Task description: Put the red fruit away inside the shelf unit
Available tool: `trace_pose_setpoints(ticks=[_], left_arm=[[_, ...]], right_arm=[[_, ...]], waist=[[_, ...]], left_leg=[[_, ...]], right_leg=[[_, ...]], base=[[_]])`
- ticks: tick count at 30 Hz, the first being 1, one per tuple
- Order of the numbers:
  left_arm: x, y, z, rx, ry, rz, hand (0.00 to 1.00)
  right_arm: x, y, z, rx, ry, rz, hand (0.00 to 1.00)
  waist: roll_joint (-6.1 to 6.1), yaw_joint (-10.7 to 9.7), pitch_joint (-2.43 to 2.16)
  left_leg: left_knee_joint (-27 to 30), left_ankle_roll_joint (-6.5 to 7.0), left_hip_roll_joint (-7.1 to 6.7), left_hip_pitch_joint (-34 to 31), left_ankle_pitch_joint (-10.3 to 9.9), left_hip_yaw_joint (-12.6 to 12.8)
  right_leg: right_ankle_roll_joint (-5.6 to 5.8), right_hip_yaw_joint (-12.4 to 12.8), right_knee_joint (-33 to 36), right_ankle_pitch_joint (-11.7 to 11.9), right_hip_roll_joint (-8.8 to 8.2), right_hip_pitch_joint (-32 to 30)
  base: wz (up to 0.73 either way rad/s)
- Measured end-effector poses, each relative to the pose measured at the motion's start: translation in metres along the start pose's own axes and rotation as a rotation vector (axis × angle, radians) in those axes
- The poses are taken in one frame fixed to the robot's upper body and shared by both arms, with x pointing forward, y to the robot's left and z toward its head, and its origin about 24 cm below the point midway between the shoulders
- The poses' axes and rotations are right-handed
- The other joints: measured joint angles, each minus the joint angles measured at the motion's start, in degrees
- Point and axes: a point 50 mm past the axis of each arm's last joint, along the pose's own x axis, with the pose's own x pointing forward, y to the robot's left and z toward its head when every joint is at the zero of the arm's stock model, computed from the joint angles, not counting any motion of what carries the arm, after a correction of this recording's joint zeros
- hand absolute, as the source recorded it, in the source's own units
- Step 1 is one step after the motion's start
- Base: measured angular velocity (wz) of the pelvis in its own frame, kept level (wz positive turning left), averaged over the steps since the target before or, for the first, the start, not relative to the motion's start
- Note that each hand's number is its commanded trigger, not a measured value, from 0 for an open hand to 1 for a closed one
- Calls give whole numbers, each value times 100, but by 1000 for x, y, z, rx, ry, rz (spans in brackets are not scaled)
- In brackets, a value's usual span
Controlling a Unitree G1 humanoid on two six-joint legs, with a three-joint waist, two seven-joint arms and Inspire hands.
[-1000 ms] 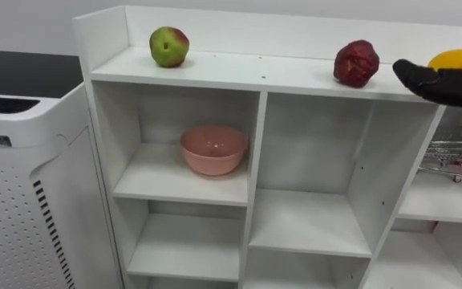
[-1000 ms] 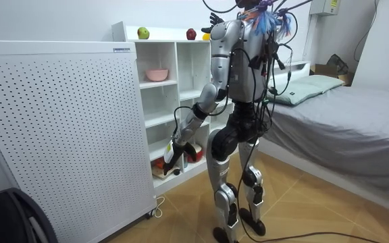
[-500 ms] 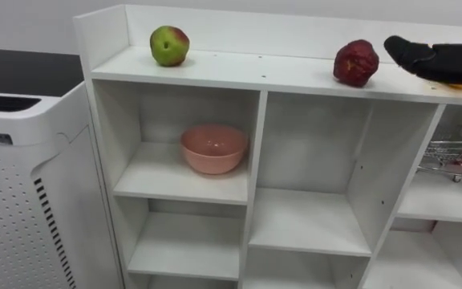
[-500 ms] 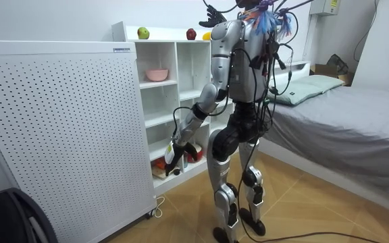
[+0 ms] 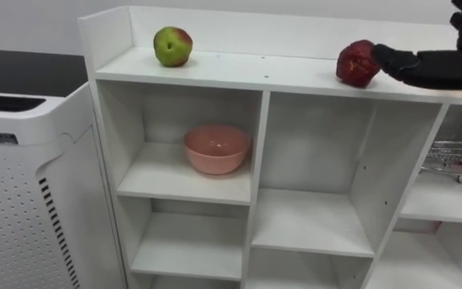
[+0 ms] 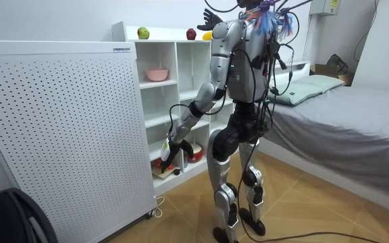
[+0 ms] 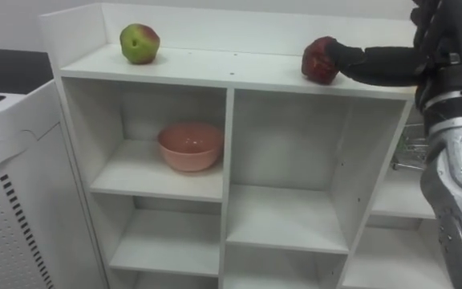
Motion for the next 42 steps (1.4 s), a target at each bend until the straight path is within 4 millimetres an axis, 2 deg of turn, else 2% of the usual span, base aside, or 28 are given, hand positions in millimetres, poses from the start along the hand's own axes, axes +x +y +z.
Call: trace_pose_setpoints(ticks=[7, 10, 17, 29, 34, 42], left_arm=[[0, -1, -1, -3, 18, -50, 0], [0, 2, 5, -2, 9, -58, 0], [1, 23, 21, 12, -13, -26, 0], [2, 28, 28, 12, -18, -23, 0], [2, 30, 33, 12, -30, -23, 0], [0, 37, 44, 20, -69, -3, 0]], right_arm=[[-1, 0, -20, -33, 98, 32, 0], [-2, -2, -31, -92, 166, 62, 0], [-3, 0, -40, -131, 216, 106, 0], [0, 1, -40, -148, 223, 139, 0], [0, 4, -39, -207, 217, 155, 0], [4, 7, -34, -259, 195, 163, 0]], waist=[[-12, 34, -5], [-42, 73, -7], [-113, 139, -14], [-136, 127, -12], [-131, 126, -12], [-48, 162, -15]], left_leg=[[-4, 0, 4, -3, 0, 4], [-2, 0, 4, -12, 0, 13], [-4, -1, 0, 13, 1, -10], [0, -1, -2, -8, 1, -27], [0, -1, -3, -4, 1, -20], [-1, -1, -2, -14, 1, -25]], right_leg=[[0, 5, 12, 0, 0, -2], [0, 19, 13, 0, 0, -24], [0, 10, -3, -1, 3, 13], [0, -22, -2, 0, 5, 5], [0, -11, -3, 0, 5, 6], [0, -5, -4, -1, 6, -6]], base=[[0], [0], [1], [0], [0], [0]])
